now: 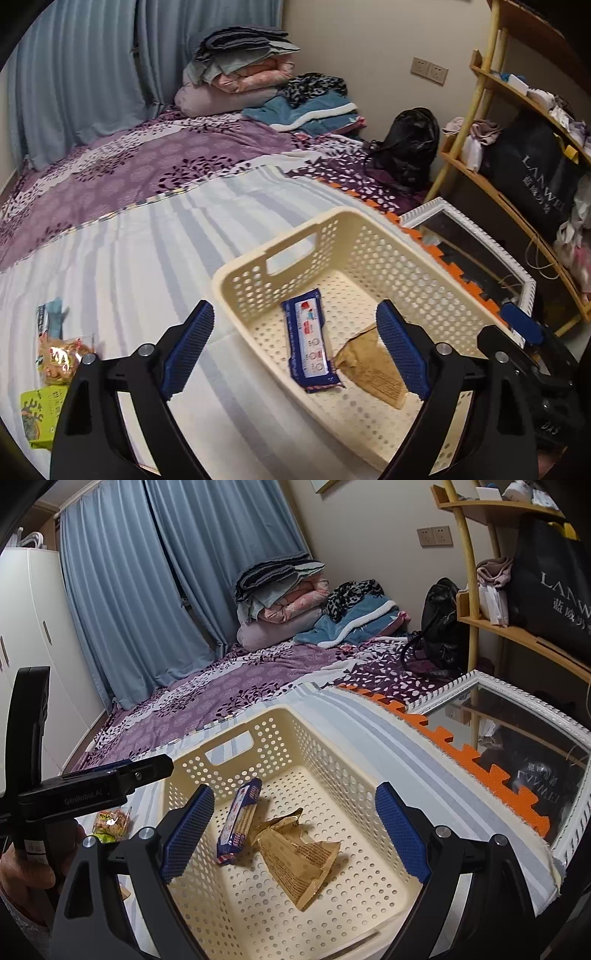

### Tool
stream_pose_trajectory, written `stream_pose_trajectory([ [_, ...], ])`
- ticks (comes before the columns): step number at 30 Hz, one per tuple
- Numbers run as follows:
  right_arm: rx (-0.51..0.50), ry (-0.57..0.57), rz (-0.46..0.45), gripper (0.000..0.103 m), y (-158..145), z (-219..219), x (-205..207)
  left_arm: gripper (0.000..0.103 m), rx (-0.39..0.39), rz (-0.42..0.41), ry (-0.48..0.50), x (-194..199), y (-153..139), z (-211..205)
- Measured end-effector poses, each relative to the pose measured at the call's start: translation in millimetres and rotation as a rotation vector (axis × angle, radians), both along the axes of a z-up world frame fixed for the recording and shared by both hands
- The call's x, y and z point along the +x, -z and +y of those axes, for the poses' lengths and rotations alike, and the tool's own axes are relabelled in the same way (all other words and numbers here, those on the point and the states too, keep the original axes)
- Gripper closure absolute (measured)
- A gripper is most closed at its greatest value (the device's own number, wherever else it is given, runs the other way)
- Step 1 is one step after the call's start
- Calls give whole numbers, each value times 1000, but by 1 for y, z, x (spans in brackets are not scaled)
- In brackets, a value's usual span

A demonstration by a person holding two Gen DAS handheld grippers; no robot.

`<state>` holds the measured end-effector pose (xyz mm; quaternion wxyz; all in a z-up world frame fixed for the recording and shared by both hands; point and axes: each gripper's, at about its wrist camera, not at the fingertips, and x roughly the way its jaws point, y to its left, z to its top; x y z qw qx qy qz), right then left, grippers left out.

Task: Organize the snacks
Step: 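Carry the blue biscuit pack into the basket and open the left gripper, then move both grippers back over the remaining snack packs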

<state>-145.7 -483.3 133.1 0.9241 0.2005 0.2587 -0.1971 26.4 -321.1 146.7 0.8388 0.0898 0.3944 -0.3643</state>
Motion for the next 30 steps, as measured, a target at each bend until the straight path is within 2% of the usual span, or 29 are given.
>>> stream_pose_trajectory([
  [12,-38,-32,3,15,-9,22,7,10,52,-107,-64,-2,-9,28],
  [22,-77,-80,4,15,-21,52,16,10,30,-121,-119,0,-18,64],
  [30,-119,-140,-3,14,-32,88,26,10,22,-163,-174,1,-25,102],
])
